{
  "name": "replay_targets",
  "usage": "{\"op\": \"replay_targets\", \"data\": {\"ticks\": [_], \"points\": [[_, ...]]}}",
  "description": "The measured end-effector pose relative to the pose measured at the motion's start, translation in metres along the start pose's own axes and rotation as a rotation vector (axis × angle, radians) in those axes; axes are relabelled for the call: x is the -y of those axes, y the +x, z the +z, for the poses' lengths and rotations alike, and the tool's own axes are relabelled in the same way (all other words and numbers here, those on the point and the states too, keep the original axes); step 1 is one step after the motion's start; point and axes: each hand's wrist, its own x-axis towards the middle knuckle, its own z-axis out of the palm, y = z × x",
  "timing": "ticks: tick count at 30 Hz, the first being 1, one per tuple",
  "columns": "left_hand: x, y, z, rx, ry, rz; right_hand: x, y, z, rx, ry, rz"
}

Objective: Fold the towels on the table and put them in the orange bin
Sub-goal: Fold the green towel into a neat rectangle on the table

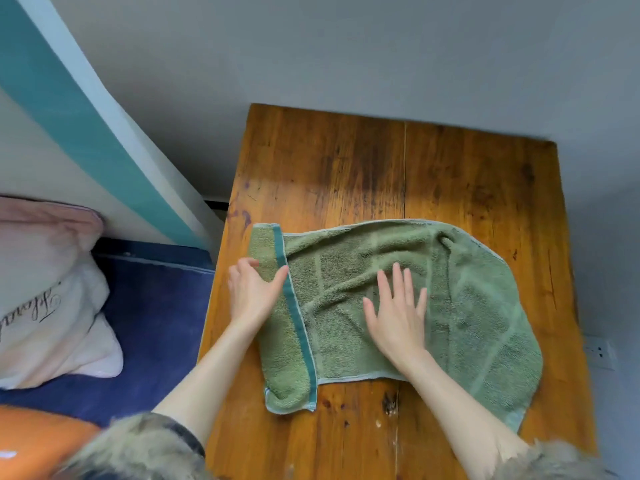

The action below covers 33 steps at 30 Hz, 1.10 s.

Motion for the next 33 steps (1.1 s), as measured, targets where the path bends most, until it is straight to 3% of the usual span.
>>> {"op": "replay_targets", "data": {"ticks": [4,7,16,21,24,27,31,33], "points": [[0.0,0.002,0.02,0.009,0.261,0.095,0.04,0.033,-0.001,0.003,0.0,-0.257],[0.009,0.003,0.024,-0.015,0.269,0.152,0.059,0.054,0.005,0.067,-0.052,-0.309],[0.027,0.043,-0.05,0.204,-0.377,0.015,0.071,0.091,-0.01,0.022,-0.206,-0.255],[0.03,0.081,-0.076,0.09,-0.478,-0.024,0.076,0.099,-0.015,0.041,-0.23,-0.229],[0.04,0.089,-0.071,-0.038,-0.229,-0.029,0.084,0.085,-0.008,0.007,-0.182,-0.258],[0.047,0.069,-0.057,-0.199,0.068,0.182,0.093,0.059,0.005,0.007,-0.169,-0.334],[0.051,0.032,-0.028,0.04,0.411,0.559,0.103,0.021,0.025,0.049,-0.153,-0.358],[0.056,0.021,-0.019,0.118,0.505,0.622,0.104,0.005,0.03,0.036,-0.091,-0.313]]}}
